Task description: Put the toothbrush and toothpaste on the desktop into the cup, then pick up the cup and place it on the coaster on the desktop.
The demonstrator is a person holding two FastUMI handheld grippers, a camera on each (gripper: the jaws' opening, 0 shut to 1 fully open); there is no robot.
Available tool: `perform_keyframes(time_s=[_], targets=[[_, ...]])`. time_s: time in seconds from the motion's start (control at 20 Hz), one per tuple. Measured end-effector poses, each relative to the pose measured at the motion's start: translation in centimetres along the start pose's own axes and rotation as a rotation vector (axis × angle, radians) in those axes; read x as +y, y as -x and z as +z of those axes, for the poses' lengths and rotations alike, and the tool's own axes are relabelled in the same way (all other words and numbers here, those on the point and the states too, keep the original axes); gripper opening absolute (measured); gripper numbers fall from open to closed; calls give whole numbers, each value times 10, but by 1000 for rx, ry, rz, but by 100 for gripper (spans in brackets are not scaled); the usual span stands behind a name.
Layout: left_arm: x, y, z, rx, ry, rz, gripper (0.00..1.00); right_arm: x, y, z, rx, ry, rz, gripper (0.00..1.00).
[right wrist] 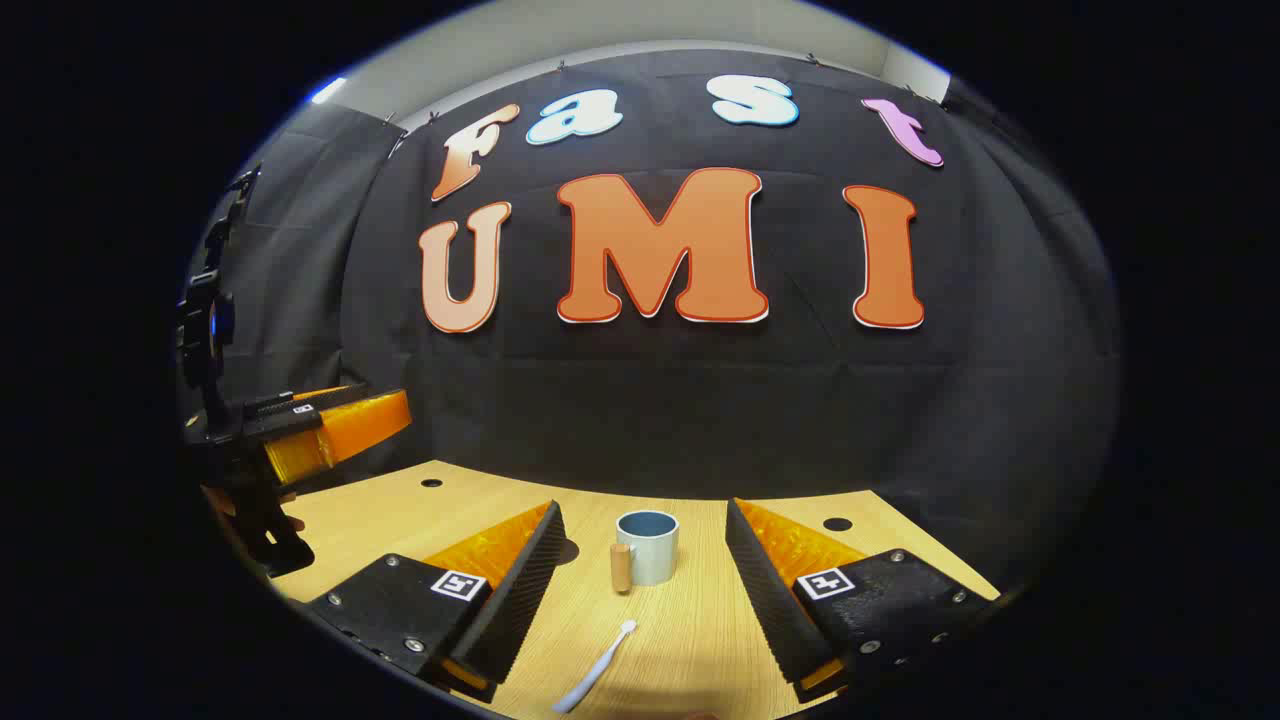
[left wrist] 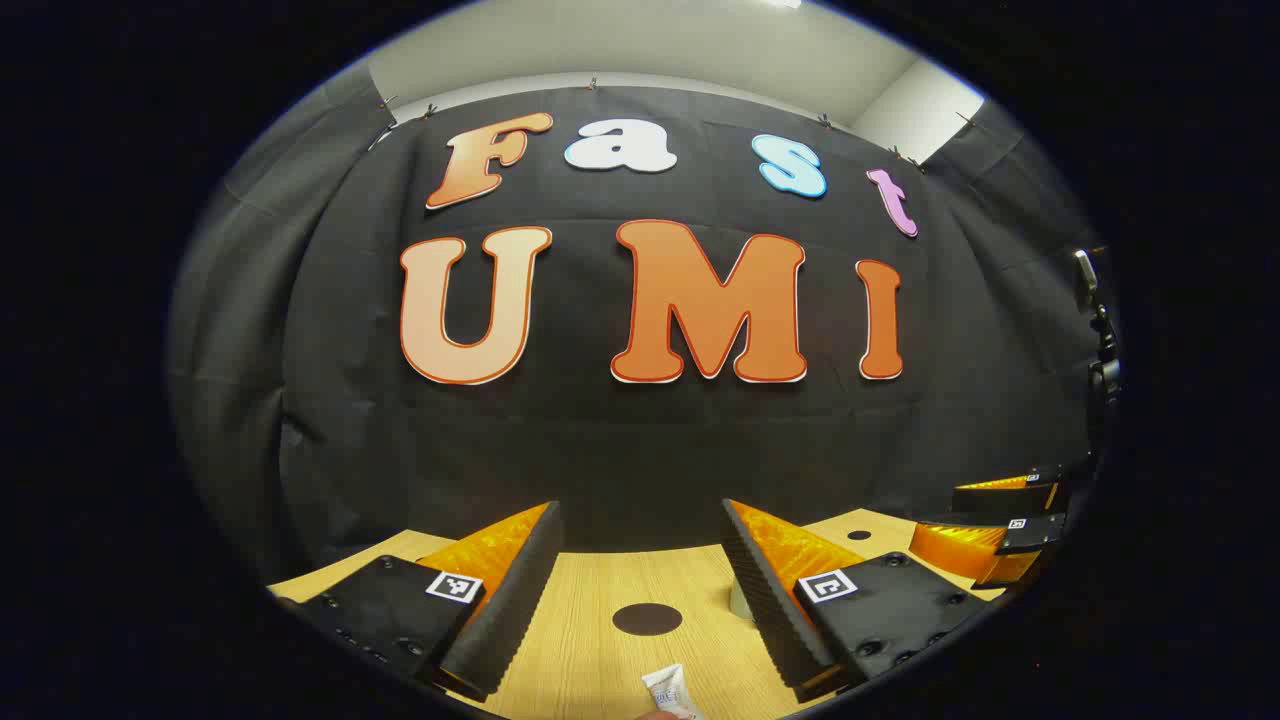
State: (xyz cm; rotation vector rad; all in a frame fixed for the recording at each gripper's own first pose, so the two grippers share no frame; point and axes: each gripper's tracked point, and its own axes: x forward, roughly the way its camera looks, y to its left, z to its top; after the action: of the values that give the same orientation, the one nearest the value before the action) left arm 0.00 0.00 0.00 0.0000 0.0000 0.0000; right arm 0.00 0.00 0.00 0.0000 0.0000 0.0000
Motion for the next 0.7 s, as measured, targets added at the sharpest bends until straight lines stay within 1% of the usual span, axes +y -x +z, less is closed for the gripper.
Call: perform_keyframes(time_s=[0.45,0.7], targets=[[3,0,-6,21,-8,7,99,-3,-2,1,16,-16,-8,97],[7,-1,-12,46,-29,15,99,-4,-5,4,51,-10,-3,97]])
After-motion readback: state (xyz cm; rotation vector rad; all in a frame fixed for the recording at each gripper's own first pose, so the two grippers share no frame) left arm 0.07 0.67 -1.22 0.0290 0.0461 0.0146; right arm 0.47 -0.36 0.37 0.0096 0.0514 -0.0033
